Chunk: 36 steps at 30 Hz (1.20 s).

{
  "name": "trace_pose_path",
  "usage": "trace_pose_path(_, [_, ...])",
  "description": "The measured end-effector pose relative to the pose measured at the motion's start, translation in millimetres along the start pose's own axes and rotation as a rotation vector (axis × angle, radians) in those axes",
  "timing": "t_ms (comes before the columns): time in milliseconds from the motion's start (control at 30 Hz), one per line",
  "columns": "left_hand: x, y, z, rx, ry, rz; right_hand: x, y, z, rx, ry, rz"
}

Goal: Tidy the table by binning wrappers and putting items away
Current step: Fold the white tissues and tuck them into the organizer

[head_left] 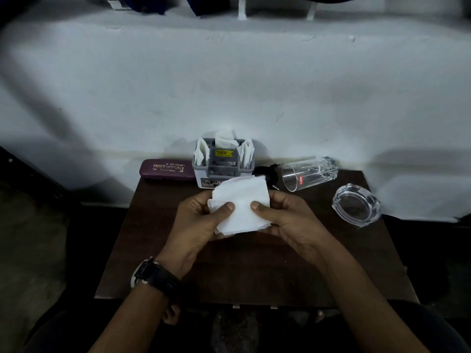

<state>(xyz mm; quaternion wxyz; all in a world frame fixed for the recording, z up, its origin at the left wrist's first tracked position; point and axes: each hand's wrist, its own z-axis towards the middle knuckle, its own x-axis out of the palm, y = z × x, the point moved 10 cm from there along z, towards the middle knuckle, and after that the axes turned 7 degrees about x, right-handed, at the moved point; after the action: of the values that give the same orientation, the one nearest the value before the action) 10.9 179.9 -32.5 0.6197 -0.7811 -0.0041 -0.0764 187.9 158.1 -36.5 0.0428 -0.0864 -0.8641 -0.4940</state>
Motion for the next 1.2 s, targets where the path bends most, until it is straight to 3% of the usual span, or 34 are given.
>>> trace_pose_path(367, [16,-26,-4,0.207,0.201,0.092,-12,7,2,-0.069,-0.069,-0.057])
trace_pose_path(433, [19,-24,-4,0.157,0.22,0.037,-12,7,3,-0.048,-0.068,0.004])
trace_pose_path(600, [16,-2,-4,-0.17,0.116,-0.195,-14,8,4,-0.063,-0.082,-0.054])
trace_pose_path(700, [13,9,-5,-0.235,0.093,-0.146,-11,12,1,-0.106,-0.073,-0.13])
trace_pose_path(900, [6,9,1,-0.074,0.081,0.114,-4,14,-4,-0.113,-0.068,-0.179])
trace_pose_path(1100, [-2,-7,5,0.104,0.039,0.207,-5,-3,5,0.115,-0.01,0.275])
trace_pose_path(1200, [4,-8,3,0.131,0.07,0.207,1,-6,4,0.099,0.04,0.141])
